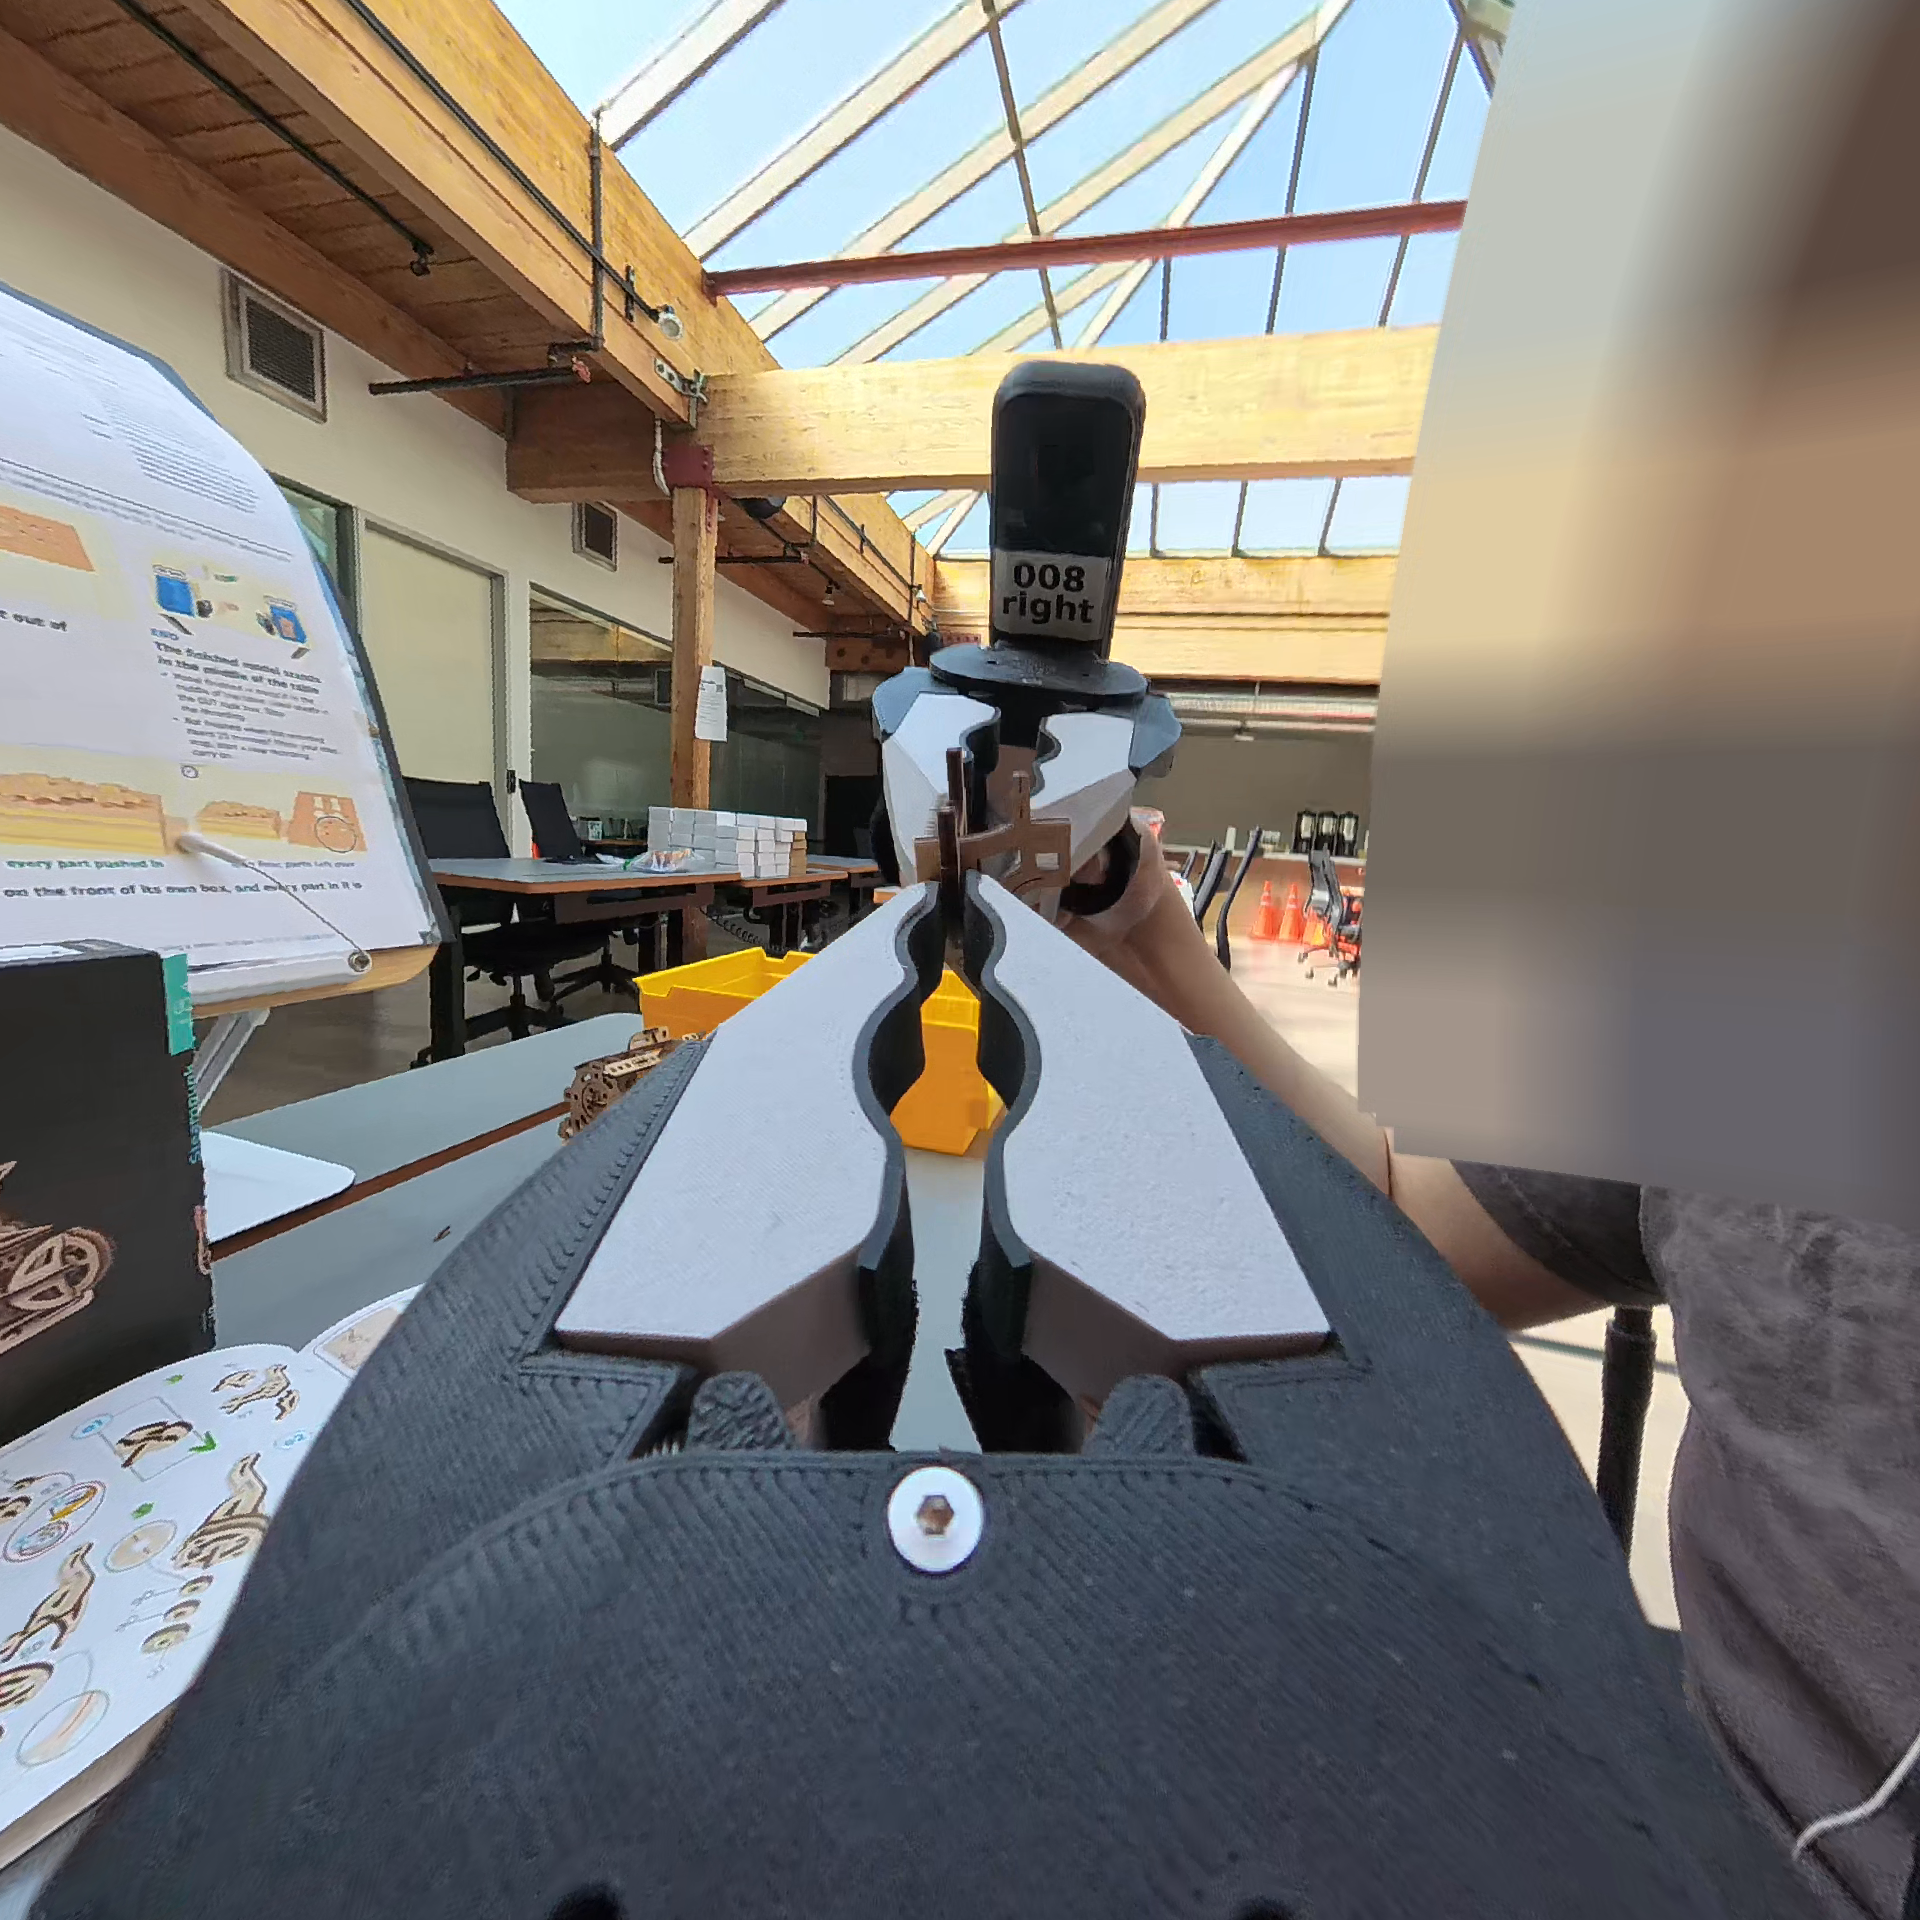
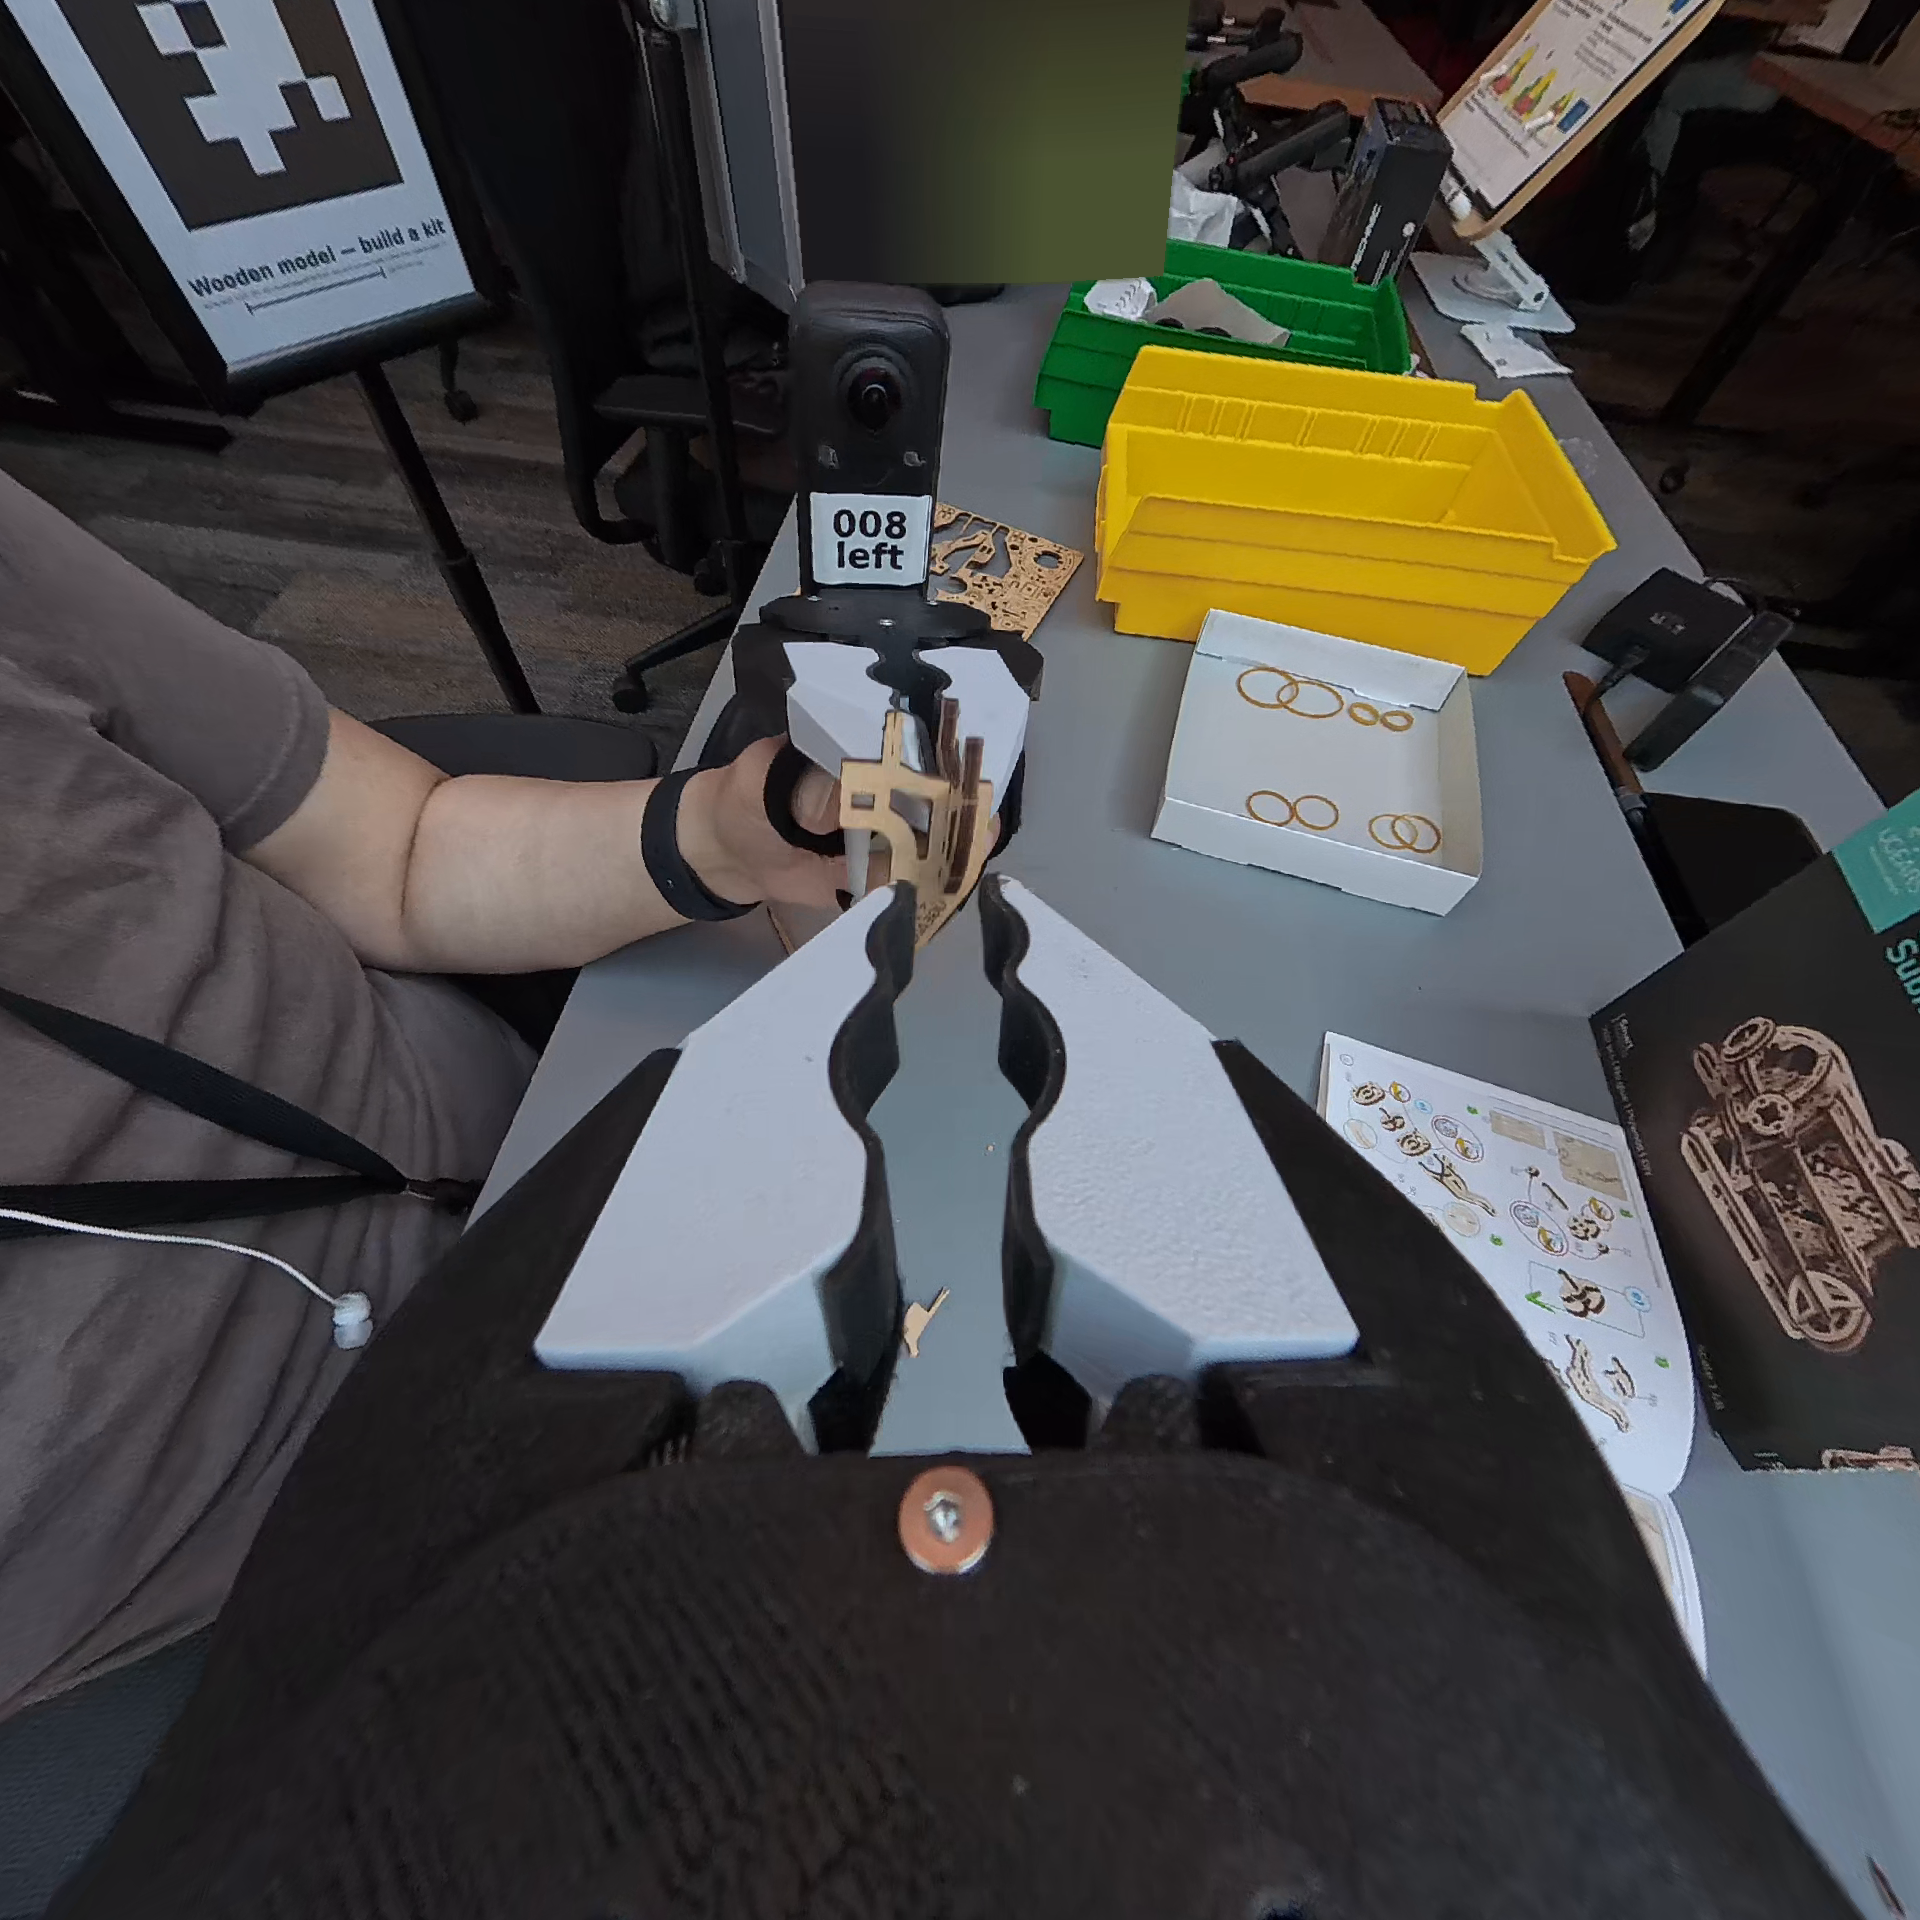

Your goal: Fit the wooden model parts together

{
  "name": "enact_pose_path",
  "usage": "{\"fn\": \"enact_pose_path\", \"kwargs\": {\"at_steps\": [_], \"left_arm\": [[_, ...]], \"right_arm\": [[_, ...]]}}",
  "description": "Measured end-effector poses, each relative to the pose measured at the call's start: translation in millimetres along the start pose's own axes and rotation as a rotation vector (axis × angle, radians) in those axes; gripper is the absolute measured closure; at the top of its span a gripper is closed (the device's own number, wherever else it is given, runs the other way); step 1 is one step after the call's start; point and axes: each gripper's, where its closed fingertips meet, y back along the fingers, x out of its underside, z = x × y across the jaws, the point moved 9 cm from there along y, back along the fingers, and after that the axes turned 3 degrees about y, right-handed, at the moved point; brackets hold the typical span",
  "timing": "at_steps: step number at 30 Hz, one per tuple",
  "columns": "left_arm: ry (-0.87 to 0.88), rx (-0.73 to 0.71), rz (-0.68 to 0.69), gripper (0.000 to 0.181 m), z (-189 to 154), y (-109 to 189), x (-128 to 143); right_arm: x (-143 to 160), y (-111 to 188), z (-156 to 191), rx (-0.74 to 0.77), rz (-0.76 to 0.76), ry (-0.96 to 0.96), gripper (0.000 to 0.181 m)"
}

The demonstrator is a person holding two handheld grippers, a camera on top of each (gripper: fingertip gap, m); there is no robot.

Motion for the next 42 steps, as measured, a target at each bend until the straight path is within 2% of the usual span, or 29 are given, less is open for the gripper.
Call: {"fn": "enact_pose_path", "kwargs": {"at_steps": [2,5,9,15,19,23,26,31,35,42], "left_arm": [[0.039,-0.002,-0.048,0.181,4,7,-5],[0.054,0.002,-0.042,0.181,6,8,-5],[0.065,0.008,-0.013,0.181,6,4,-1],[0.068,0.013,-0.002,0.181,6,3,0],[0.067,0.002,-0.010,0.181,7,2,1],[0.077,-0.025,-0.002,0.171,9,2,1],[0.087,-0.028,0.003,0.171,9,2,2],[0.121,0.025,-0.002,0.181,7,-1,4],[0.150,0.042,-0.043,0.181,8,3,1],[0.119,0.048,-0.027,0.181,6,4,-1]], "right_arm": [[0,5,-5,-0.015,-0.054,-0.068,0.159],[-3,8,-12,-0.015,-0.139,-0.140,0.161],[1,-2,-11,-0.058,-0.103,-0.185,0.162],[3,-11,-11,-0.070,-0.075,-0.192,0.180],[4,-10,-13,-0.081,-0.077,-0.226,0.180],[3,-8,-14,-0.082,-0.104,-0.248,0.180],[2,-6,-16,-0.067,-0.126,-0.253,0.180],[0,-7,-14,-0.076,-0.140,-0.233,0.180],[0,-9,-13,-0.076,-0.141,-0.219,0.180],[-1,-12,-10,-0.088,-0.149,-0.185,0.180]]}}
